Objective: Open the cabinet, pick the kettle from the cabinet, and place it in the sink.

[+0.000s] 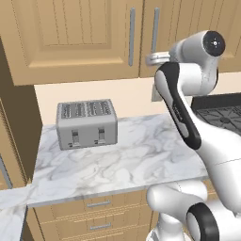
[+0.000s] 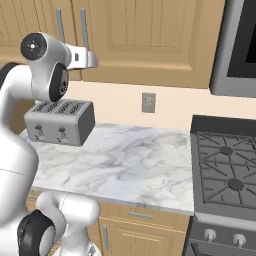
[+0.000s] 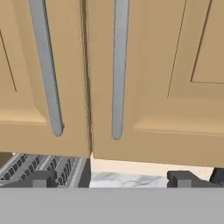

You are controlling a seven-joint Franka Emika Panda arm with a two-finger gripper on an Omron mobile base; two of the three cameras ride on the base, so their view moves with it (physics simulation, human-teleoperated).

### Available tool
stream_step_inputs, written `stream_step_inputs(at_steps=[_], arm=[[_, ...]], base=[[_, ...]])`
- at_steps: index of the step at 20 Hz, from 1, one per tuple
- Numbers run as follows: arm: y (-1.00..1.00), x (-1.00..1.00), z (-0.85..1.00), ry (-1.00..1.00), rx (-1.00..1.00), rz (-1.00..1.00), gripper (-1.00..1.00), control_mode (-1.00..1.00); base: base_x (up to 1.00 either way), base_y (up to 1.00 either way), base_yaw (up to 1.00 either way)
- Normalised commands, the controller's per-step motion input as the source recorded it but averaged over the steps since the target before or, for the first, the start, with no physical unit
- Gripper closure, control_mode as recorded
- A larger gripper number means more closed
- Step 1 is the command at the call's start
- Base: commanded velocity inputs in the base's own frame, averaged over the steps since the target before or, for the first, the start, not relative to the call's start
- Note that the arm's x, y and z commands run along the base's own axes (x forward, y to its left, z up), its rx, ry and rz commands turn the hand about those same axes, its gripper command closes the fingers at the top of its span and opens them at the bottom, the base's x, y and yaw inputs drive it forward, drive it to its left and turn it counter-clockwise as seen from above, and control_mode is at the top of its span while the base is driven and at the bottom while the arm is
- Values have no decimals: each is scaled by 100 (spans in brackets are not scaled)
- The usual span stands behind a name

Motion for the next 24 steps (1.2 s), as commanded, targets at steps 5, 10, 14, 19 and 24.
stream_step_inputs(at_steps=[5,10,14,19,24], arm=[[1,30,28,-2,-5,0,-100,-100],[1,35,27,0,-7,0,-100,-100],[0,36,23,1,-2,0,-100,-100],[2,35,17,4,0,0,-100,-100],[9,31,15,3,0,0,-100,-100]], base=[[0,0,0],[0,0,0],[0,0,0],[0,0,0],[0,0,0]])
